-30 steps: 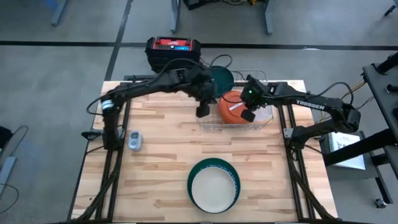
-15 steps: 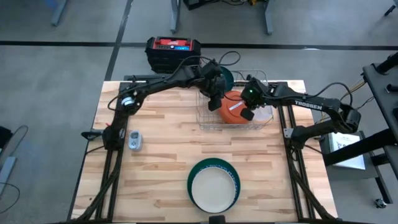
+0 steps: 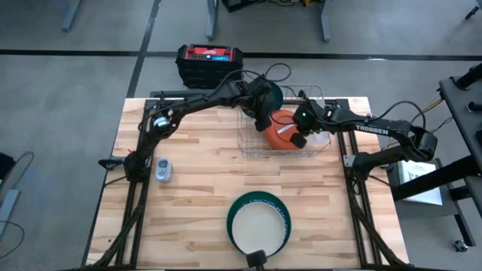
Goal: Sort dishes
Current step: Put the orange plate in the dish rack
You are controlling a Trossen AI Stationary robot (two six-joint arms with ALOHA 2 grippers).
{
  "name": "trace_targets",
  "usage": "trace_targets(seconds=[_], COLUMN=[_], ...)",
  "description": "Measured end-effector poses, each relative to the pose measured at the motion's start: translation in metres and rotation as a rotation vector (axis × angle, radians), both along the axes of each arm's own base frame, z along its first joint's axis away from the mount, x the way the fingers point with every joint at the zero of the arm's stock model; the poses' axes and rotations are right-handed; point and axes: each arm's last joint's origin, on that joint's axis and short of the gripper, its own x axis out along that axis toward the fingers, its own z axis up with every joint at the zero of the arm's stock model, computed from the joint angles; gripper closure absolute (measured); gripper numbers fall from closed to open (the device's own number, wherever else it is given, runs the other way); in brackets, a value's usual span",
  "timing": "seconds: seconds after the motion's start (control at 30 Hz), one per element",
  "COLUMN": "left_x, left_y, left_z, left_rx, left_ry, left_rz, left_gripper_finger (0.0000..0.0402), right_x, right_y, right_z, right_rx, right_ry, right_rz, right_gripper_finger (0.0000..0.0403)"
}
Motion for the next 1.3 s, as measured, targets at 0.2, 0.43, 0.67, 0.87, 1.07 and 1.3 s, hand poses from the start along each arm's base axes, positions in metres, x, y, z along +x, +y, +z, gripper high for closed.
trace_targets(seconds=[0.2, 0.43, 0.67, 0.87, 1.07, 1.3], left_x=[0.002, 0.008, 0.012, 0.015, 0.017, 0.017], left_y=[0.0, 0.004, 0.006, 0.005, 0.006, 0.007], left_z=[-0.003, -0.023, -0.037, -0.043, -0.047, -0.048], left_rx=[-0.033, -0.054, -0.065, -0.118, -0.12, -0.119], left_ry=[-0.011, 0.017, 0.031, 0.011, 0.01, 0.012], left_rz=[0.043, 0.056, 0.062, 0.023, 0.023, 0.022], left_gripper_finger=[0.0357, 0.0314, 0.0276, 0.0249, 0.0228, 0.0221], right_x=[0.002, 0.001, 0.0, -0.001, -0.003, -0.005], right_y=[-0.001, -0.001, 0.0, 0.001, 0.002, 0.003], right_z=[-0.001, -0.002, -0.006, -0.008, -0.012, -0.016], right_rx=[0.006, 0.014, 0.029, 0.042, 0.061, 0.068], right_ry=[-0.038, -0.044, -0.045, -0.047, -0.039, -0.032], right_rz=[-0.039, -0.056, -0.075, -0.095, -0.118, -0.126], right_gripper_finger=[0.0403, 0.0403, 0.0403, 0.0403, 0.0403, 0.0403])
